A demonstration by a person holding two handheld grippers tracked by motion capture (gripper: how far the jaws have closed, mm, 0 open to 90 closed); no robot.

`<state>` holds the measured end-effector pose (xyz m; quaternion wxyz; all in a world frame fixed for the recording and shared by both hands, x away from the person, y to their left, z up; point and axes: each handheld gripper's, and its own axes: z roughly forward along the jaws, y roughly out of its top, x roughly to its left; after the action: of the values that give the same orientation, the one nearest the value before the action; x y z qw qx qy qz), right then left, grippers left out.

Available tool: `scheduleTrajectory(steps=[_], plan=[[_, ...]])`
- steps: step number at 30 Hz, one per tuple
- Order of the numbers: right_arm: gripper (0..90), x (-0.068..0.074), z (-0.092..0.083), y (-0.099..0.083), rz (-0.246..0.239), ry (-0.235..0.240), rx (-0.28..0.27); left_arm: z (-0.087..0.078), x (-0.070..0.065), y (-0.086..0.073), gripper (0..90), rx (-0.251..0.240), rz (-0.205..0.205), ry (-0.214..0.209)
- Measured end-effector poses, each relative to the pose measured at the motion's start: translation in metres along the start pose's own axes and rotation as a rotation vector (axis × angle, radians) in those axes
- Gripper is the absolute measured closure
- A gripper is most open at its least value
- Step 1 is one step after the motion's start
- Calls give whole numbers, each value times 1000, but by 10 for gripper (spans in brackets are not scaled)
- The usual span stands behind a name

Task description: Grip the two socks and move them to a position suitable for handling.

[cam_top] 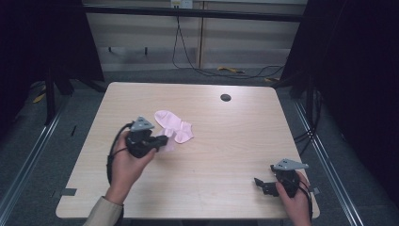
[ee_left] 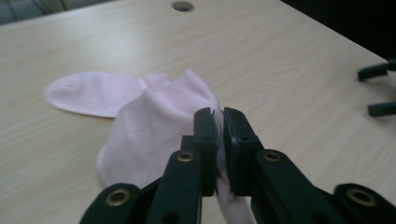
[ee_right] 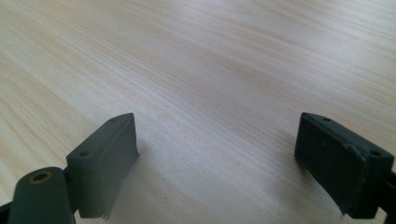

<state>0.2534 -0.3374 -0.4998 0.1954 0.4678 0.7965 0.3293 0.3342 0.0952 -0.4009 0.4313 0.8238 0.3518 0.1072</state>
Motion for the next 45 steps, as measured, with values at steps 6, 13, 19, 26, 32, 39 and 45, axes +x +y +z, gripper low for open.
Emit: scheduleTrajectory(steps=[6,13,19,26,32,39,45], plan=[[126,0,0,0,1,0,0,66,-36,-12,658,57,31,-152],[127,0,0,0,-1,1,-1,67,-9,-21,600,109,47,-71],[127,0,0,0,-1,2,-1,56,4,-42,605,140,23,-66],[127,0,0,0,0,1,0,74,-20,-63,599,202,31,-139],[127,0,0,0,0,1,0,99,-37,-53,516,148,63,-167],[127,0,0,0,-2,3,-1,128,-38,-34,459,110,36,-190],[127,0,0,0,-1,2,-1,115,-20,-16,421,58,39,-141]])
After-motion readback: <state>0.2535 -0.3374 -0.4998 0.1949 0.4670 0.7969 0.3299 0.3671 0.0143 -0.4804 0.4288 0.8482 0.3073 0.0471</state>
